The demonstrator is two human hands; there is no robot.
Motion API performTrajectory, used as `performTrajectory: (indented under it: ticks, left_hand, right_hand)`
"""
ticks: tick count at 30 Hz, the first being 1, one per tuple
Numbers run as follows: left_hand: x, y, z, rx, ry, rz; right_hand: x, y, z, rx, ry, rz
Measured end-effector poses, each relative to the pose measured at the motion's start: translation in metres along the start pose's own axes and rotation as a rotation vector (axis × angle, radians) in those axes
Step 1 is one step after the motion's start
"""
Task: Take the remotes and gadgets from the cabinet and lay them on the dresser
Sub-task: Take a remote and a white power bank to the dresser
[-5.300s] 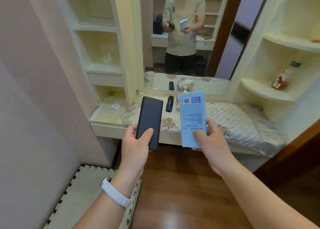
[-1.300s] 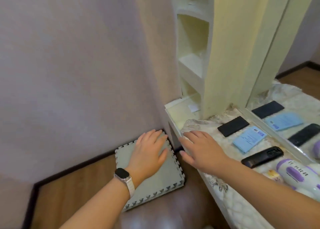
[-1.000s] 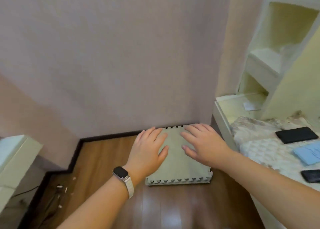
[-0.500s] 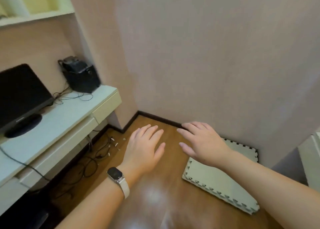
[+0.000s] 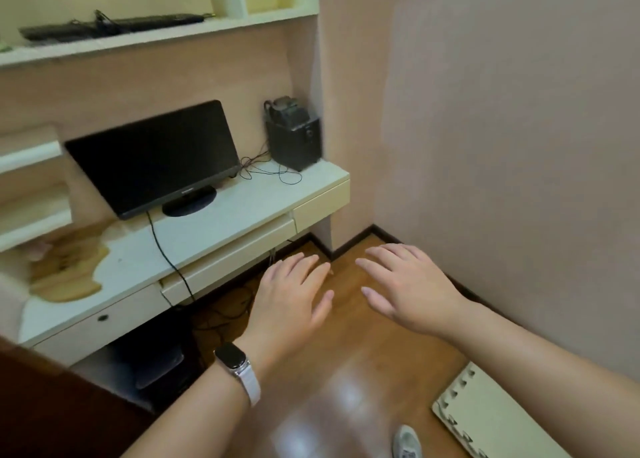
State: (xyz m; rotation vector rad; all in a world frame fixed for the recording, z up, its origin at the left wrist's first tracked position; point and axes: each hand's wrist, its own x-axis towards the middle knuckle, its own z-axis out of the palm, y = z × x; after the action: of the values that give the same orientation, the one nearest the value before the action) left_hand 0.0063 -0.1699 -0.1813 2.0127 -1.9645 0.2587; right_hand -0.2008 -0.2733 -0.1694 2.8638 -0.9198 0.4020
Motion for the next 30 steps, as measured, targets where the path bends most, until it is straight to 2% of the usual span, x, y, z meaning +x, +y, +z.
performTrajectory:
  ticks: [4, 10, 15, 22, 30]
  left_hand:
    - [0.047, 0.001, 0.01, 0.026, -0.019, -0.074]
    - [0.138, 0.024, 0.027, 0.089, -0.009, -0.076]
    - [0.195, 0.039, 0.034, 0.13, 0.022, -0.102]
    - [0.243, 0.027, 0.031, 0.161, 0.054, -0.154]
    - [0.296, -0.025, 0.052, 0.12, 0.079, -0.186]
  right_hand:
    - [0.04, 0.049, 0.013, 0.046, -0.004, -0.006]
    - [0.086, 0.146, 0.009, 0.074, 0.035, -0.023]
    - [0.118, 0.201, 0.007, 0.042, 0.061, -0.082]
    - [0.163, 0.234, 0.016, 0.083, 0.117, -0.114]
    - [0.231, 0.246, 0.041, 0.091, 0.156, -0.151]
